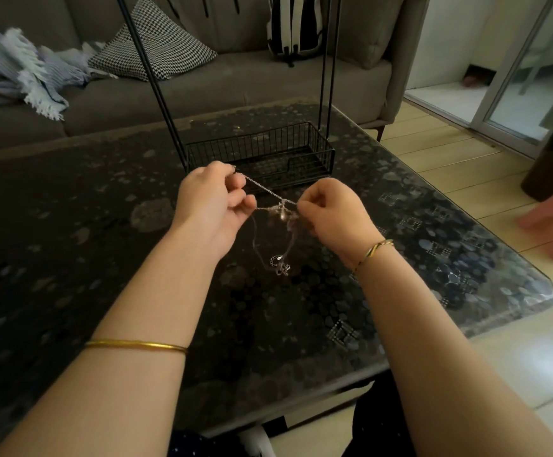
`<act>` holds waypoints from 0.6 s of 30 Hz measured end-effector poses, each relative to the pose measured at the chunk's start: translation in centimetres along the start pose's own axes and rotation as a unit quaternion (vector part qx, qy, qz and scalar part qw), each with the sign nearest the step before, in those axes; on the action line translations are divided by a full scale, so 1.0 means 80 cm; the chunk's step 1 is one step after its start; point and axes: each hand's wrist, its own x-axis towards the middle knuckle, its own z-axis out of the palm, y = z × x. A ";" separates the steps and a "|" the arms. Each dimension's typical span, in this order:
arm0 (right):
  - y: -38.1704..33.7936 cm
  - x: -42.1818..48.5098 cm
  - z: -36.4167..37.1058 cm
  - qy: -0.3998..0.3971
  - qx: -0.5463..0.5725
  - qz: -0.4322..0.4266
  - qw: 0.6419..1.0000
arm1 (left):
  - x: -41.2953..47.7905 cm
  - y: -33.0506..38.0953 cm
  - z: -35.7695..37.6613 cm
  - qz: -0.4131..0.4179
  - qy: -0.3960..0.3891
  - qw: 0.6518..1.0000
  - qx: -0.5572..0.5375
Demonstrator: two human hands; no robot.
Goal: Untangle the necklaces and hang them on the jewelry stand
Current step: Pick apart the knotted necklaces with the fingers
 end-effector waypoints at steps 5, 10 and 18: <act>-0.001 0.001 0.002 0.075 0.083 -0.001 0.994 | -0.003 0.000 0.001 -0.005 -0.022 0.997 0.079; -0.003 0.002 0.004 0.025 0.318 0.101 0.942 | -0.006 -0.007 0.004 -0.030 -0.086 0.981 0.172; -0.005 0.000 -0.003 0.031 0.276 0.044 0.960 | -0.001 -0.018 -0.007 0.036 -0.154 0.906 0.392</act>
